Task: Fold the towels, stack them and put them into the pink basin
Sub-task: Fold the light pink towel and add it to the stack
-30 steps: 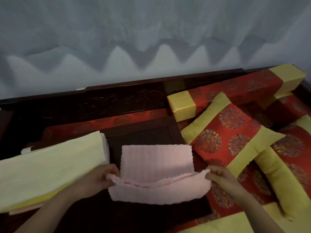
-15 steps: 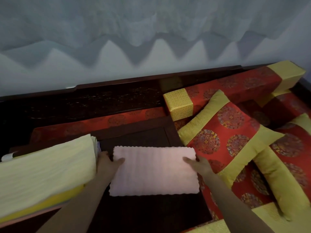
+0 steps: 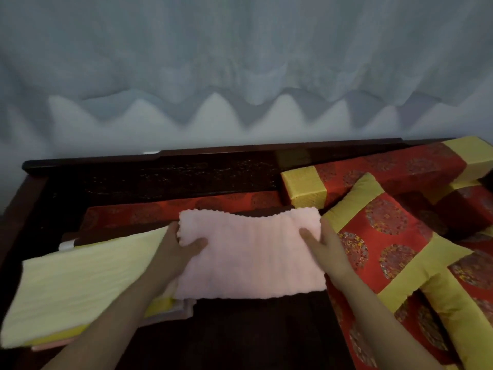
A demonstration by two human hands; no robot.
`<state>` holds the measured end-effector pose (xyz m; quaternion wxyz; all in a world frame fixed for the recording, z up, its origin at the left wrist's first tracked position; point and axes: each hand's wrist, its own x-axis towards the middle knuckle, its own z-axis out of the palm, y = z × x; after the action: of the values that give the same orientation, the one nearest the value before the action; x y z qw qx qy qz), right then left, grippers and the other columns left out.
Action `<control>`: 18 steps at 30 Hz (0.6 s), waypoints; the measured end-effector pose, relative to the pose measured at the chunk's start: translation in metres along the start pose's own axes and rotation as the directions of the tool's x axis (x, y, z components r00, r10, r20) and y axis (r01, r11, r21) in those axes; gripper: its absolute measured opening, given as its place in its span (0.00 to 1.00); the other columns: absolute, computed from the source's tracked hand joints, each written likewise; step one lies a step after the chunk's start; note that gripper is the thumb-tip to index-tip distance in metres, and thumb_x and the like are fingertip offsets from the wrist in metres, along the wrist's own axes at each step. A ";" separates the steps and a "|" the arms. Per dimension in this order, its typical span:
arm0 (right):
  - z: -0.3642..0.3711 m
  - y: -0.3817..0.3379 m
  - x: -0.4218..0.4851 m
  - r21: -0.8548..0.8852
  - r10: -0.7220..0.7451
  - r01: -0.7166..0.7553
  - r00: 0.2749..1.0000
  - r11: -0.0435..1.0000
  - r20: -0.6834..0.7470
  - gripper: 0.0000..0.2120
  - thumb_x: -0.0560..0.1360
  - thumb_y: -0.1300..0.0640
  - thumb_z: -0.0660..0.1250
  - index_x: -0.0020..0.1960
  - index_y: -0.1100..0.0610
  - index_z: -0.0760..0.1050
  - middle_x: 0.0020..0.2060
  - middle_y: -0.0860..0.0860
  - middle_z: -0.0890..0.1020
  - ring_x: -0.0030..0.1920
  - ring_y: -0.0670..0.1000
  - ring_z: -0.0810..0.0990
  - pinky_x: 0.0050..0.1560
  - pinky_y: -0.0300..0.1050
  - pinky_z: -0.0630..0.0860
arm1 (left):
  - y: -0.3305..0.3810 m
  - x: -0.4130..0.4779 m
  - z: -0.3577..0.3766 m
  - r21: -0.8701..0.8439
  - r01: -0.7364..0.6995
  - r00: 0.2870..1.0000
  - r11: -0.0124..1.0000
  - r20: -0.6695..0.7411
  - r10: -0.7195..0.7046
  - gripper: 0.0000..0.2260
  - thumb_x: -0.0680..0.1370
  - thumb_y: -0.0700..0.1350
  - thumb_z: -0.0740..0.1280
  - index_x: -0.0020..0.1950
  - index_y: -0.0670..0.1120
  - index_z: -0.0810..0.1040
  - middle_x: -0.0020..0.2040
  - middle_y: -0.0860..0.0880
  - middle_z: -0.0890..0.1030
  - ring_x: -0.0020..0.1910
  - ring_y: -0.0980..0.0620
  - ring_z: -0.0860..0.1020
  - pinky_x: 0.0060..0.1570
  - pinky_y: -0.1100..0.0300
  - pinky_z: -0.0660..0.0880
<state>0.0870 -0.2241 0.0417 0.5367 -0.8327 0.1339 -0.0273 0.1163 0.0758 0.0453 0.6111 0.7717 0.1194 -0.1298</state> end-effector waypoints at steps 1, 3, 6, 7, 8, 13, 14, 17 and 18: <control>0.009 -0.024 0.002 0.078 -0.007 0.004 0.999 0.997 0.033 0.11 0.78 0.56 0.64 0.60 0.53 0.71 0.49 0.43 0.80 0.46 0.41 0.80 0.40 0.32 0.75 | 0.013 -0.007 -0.027 -0.022 -0.015 0.999 1.000 -0.039 0.015 0.21 0.72 0.44 0.73 0.61 0.50 0.71 0.52 0.50 0.80 0.48 0.49 0.81 0.41 0.54 0.78; 0.032 -0.066 0.005 0.227 0.003 -0.030 0.993 0.973 0.118 0.11 0.78 0.56 0.64 0.60 0.52 0.72 0.49 0.44 0.81 0.45 0.40 0.82 0.38 0.32 0.76 | 0.032 -0.020 -0.085 -0.070 -0.053 0.991 0.996 -0.122 0.044 0.20 0.71 0.43 0.73 0.60 0.49 0.72 0.50 0.51 0.81 0.46 0.50 0.81 0.39 0.56 0.77; 0.078 -0.102 0.008 0.289 0.066 -0.149 0.958 0.946 0.280 0.17 0.76 0.54 0.66 0.64 0.51 0.69 0.54 0.48 0.79 0.51 0.48 0.81 0.44 0.42 0.79 | 0.040 -0.034 -0.161 -0.127 -0.044 0.984 0.991 -0.179 0.021 0.16 0.73 0.40 0.71 0.59 0.47 0.75 0.48 0.51 0.83 0.43 0.51 0.82 0.37 0.57 0.77; 0.103 -0.110 0.008 0.286 0.081 -0.182 0.940 0.941 0.331 0.18 0.76 0.54 0.67 0.64 0.50 0.67 0.55 0.48 0.78 0.52 0.49 0.80 0.44 0.43 0.79 | 0.035 -0.039 -0.189 -0.132 -0.027 0.981 0.991 -0.193 0.001 0.13 0.73 0.40 0.70 0.57 0.47 0.76 0.45 0.51 0.85 0.40 0.52 0.83 0.34 0.59 0.78; 0.120 -0.113 0.007 0.286 0.090 -0.199 0.931 0.937 0.355 0.17 0.76 0.55 0.67 0.63 0.49 0.67 0.55 0.47 0.78 0.52 0.49 0.79 0.41 0.42 0.79 | 0.027 -0.038 -0.205 -0.129 -0.001 0.980 0.992 -0.195 -0.025 0.11 0.73 0.39 0.70 0.55 0.47 0.77 0.43 0.51 0.85 0.37 0.53 0.84 0.32 0.60 0.79; 0.221 -0.099 -0.003 0.219 0.138 -0.228 0.921 0.949 0.363 0.20 0.76 0.58 0.66 0.67 0.54 0.68 0.58 0.54 0.79 0.54 0.53 0.80 0.46 0.47 0.80 | -0.041 -0.025 -0.264 -0.153 0.212 0.947 0.965 -0.213 -0.242 0.16 0.73 0.43 0.71 0.59 0.41 0.75 0.52 0.40 0.83 0.45 0.43 0.82 0.41 0.53 0.79; 0.233 -0.091 -0.004 0.183 0.163 -0.239 0.920 0.954 0.356 0.20 0.76 0.58 0.67 0.67 0.55 0.68 0.59 0.55 0.79 0.55 0.54 0.79 0.50 0.50 0.80 | -0.056 -0.022 -0.269 -0.152 0.251 0.933 0.956 -0.224 -0.280 0.19 0.72 0.45 0.73 0.60 0.40 0.74 0.52 0.38 0.82 0.46 0.42 0.81 0.44 0.50 0.78; 0.257 -0.070 -0.010 0.094 0.216 -0.259 0.921 0.961 0.325 0.18 0.75 0.59 0.68 0.63 0.54 0.70 0.57 0.56 0.79 0.54 0.56 0.79 0.54 0.54 0.78 | -0.108 -0.015 -0.281 -0.149 0.374 0.877 0.915 -0.263 -0.401 0.32 0.64 0.52 0.78 0.61 0.39 0.72 0.53 0.37 0.81 0.48 0.39 0.81 0.45 0.48 0.78; 0.260 -0.068 -0.012 0.086 0.251 -0.294 0.911 0.952 0.328 0.20 0.73 0.58 0.69 0.63 0.54 0.69 0.56 0.56 0.79 0.54 0.56 0.80 0.54 0.54 0.78 | -0.119 -0.016 -0.282 -0.167 0.396 0.861 0.903 -0.274 -0.428 0.31 0.64 0.52 0.78 0.61 0.39 0.72 0.53 0.37 0.80 0.49 0.39 0.81 0.45 0.48 0.78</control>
<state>0.1374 0.0357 -0.0053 0.6042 -0.7615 0.1598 0.1716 0.0761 0.3770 0.0042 0.5830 0.7055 0.3811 -0.1307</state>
